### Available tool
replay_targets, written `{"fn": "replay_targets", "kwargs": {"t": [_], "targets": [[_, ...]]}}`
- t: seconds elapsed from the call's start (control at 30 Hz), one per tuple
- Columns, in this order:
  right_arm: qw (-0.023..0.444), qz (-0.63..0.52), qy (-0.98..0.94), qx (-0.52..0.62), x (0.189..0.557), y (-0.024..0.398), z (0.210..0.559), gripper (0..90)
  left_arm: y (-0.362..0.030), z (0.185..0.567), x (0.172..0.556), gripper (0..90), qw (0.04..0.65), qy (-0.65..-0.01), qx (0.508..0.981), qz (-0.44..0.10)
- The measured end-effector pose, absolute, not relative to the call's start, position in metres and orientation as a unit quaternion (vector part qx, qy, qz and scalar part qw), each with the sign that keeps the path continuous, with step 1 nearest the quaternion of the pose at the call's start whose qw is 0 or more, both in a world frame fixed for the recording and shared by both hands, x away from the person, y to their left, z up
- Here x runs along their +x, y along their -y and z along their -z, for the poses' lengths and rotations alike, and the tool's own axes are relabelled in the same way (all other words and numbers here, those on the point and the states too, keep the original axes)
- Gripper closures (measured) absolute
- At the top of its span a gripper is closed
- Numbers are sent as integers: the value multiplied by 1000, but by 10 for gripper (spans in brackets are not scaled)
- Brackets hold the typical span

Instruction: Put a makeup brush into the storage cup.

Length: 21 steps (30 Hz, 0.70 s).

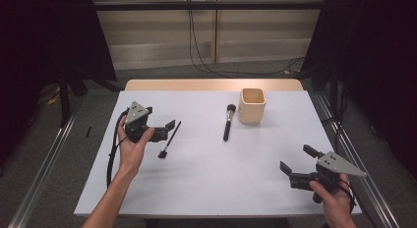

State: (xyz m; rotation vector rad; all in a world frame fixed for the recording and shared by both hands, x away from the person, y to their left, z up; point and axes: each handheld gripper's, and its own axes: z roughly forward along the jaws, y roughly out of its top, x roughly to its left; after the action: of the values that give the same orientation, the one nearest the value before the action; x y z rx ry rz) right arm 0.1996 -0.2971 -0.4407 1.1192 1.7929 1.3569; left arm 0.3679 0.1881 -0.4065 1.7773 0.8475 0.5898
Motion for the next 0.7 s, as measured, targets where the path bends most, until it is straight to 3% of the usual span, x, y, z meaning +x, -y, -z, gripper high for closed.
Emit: {"fn": "replay_targets", "kwargs": {"t": [0.43, 0.7], "targets": [[303, -517, -679, 424, 199, 296, 441, 9, -170, 395, 383, 23, 522, -349, 747, -217], [303, -518, -676, 428, 199, 297, 441, 8, -168, 392, 393, 31, 468, -375, 770, -218]]}}
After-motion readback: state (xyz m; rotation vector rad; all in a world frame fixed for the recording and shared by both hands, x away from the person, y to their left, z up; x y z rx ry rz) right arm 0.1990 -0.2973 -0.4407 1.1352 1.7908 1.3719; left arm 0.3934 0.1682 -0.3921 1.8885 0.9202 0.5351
